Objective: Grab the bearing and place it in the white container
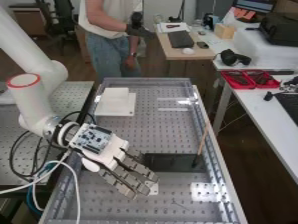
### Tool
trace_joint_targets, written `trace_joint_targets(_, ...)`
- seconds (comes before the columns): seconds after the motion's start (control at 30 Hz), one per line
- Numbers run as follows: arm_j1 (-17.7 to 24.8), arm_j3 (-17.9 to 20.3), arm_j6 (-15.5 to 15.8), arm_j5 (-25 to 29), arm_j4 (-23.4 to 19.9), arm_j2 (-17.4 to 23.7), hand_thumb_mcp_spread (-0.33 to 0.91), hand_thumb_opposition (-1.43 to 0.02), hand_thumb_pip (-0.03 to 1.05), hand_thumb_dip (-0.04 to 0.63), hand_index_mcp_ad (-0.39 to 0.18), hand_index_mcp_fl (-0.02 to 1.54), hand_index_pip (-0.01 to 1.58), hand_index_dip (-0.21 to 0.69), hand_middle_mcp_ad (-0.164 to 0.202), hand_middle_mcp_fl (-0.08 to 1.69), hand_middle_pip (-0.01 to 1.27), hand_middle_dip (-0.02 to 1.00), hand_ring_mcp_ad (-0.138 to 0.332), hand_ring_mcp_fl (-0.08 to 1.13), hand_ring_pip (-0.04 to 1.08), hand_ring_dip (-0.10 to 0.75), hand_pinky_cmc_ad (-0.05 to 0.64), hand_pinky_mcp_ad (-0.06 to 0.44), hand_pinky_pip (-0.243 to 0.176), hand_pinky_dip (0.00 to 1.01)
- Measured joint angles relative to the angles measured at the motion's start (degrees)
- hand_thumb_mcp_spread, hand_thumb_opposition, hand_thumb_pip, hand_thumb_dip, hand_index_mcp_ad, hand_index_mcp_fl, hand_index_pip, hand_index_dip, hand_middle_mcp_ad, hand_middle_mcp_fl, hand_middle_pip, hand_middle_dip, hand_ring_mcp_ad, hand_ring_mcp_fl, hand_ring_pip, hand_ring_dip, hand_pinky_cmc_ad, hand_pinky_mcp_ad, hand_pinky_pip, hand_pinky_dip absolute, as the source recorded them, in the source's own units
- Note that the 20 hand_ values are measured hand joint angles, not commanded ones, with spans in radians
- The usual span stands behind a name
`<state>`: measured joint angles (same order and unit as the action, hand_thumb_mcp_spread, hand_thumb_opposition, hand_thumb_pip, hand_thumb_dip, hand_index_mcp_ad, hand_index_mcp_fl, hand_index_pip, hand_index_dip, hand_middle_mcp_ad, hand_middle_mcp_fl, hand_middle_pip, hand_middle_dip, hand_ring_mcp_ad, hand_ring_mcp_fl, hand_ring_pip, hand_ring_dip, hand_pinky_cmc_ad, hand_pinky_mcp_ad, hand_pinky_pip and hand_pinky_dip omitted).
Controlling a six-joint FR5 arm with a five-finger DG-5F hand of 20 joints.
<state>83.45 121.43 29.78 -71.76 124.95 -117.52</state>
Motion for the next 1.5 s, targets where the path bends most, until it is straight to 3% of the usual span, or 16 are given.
trace_joint_targets(1.5,0.0,0.8,2.9,-0.6,-5.1,-1.6,0.53,-0.85,0.46,0.284,-0.070,0.38,1.30,0.340,0.082,0.13,0.15,0.20,0.162,0.01,0.10,0.042,0.312,0.148,-0.061,0.17)
